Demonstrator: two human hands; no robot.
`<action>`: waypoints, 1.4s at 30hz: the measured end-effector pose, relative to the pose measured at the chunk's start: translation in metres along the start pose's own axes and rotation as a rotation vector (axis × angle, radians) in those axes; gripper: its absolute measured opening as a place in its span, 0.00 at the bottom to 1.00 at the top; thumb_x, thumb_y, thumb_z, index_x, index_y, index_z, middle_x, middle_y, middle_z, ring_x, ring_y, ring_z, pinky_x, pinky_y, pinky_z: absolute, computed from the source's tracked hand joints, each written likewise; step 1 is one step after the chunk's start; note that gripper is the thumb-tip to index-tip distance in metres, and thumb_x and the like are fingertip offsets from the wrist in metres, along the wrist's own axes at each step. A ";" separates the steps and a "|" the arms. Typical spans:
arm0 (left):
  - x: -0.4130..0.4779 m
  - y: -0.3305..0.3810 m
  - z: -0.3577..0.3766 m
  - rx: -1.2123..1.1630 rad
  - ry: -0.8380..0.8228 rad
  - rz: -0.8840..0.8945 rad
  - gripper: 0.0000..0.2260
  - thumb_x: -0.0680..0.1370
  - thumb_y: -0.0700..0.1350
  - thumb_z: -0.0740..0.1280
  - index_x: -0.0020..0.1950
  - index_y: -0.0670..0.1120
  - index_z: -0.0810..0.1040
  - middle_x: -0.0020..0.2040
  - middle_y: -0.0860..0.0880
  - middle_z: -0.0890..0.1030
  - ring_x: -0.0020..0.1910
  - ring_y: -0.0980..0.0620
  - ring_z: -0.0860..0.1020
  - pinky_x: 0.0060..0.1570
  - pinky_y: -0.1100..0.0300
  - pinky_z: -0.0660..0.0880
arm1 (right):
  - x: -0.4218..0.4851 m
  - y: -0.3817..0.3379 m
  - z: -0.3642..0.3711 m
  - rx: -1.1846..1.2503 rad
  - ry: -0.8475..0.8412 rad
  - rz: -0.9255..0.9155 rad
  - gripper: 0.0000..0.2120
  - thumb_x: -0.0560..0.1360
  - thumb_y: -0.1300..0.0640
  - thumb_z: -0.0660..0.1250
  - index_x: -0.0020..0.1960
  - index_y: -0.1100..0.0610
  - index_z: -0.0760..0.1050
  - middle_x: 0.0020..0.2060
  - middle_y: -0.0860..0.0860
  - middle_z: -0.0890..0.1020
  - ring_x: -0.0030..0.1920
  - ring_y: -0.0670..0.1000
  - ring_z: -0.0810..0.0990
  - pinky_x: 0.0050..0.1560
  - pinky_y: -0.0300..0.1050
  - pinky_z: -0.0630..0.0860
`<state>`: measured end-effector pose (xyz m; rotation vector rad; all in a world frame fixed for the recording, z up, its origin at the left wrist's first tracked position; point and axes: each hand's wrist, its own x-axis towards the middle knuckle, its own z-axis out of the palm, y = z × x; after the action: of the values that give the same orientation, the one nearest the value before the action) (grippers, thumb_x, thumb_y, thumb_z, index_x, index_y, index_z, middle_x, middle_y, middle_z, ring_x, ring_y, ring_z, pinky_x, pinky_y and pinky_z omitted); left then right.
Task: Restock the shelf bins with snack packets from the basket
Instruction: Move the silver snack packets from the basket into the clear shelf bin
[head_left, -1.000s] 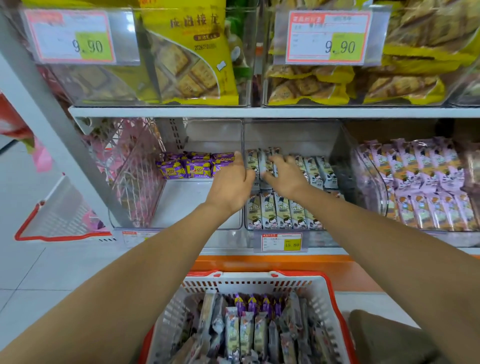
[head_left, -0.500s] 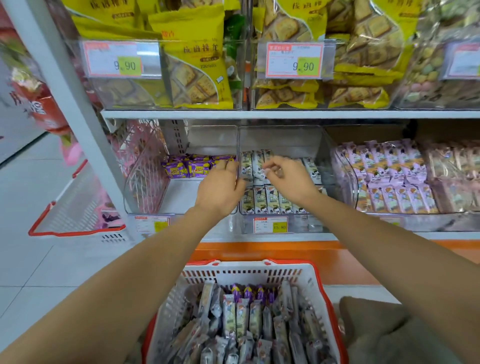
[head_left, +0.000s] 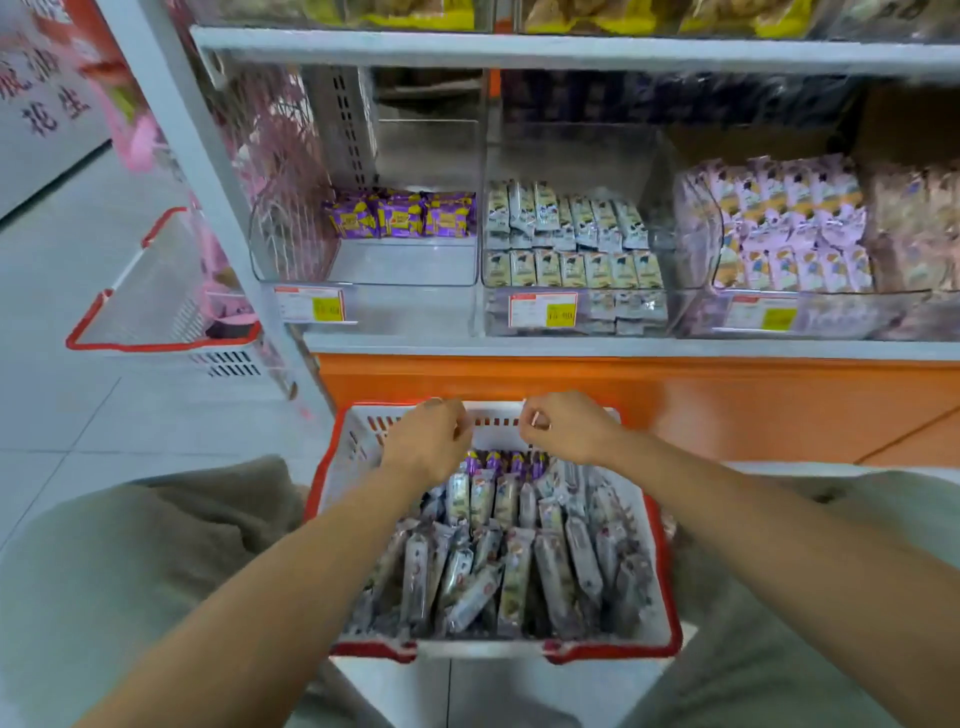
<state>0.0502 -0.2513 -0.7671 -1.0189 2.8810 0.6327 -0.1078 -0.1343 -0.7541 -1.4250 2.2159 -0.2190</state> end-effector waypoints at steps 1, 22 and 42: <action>-0.002 -0.007 0.014 0.023 -0.089 -0.028 0.10 0.80 0.47 0.60 0.58 0.45 0.77 0.55 0.43 0.80 0.52 0.43 0.78 0.49 0.53 0.75 | 0.001 0.006 0.015 -0.051 -0.117 0.065 0.11 0.79 0.52 0.62 0.57 0.57 0.77 0.56 0.57 0.81 0.57 0.57 0.77 0.55 0.50 0.74; 0.029 -0.045 0.121 0.139 -0.496 -0.397 0.11 0.80 0.53 0.62 0.52 0.46 0.74 0.39 0.49 0.75 0.41 0.47 0.76 0.43 0.55 0.71 | 0.075 0.017 0.141 -0.061 -0.393 0.276 0.27 0.80 0.42 0.59 0.70 0.60 0.64 0.76 0.60 0.49 0.75 0.63 0.49 0.69 0.60 0.62; 0.029 -0.036 0.070 -0.900 -0.298 -0.486 0.18 0.79 0.49 0.66 0.66 0.45 0.67 0.52 0.47 0.75 0.51 0.46 0.73 0.55 0.51 0.73 | 0.062 0.011 0.086 0.891 0.078 0.268 0.15 0.81 0.52 0.63 0.64 0.56 0.67 0.61 0.54 0.75 0.59 0.54 0.76 0.62 0.54 0.74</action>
<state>0.0408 -0.2674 -0.8492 -1.4362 1.9258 1.8760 -0.0962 -0.1736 -0.8527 -0.6321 1.9200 -1.0217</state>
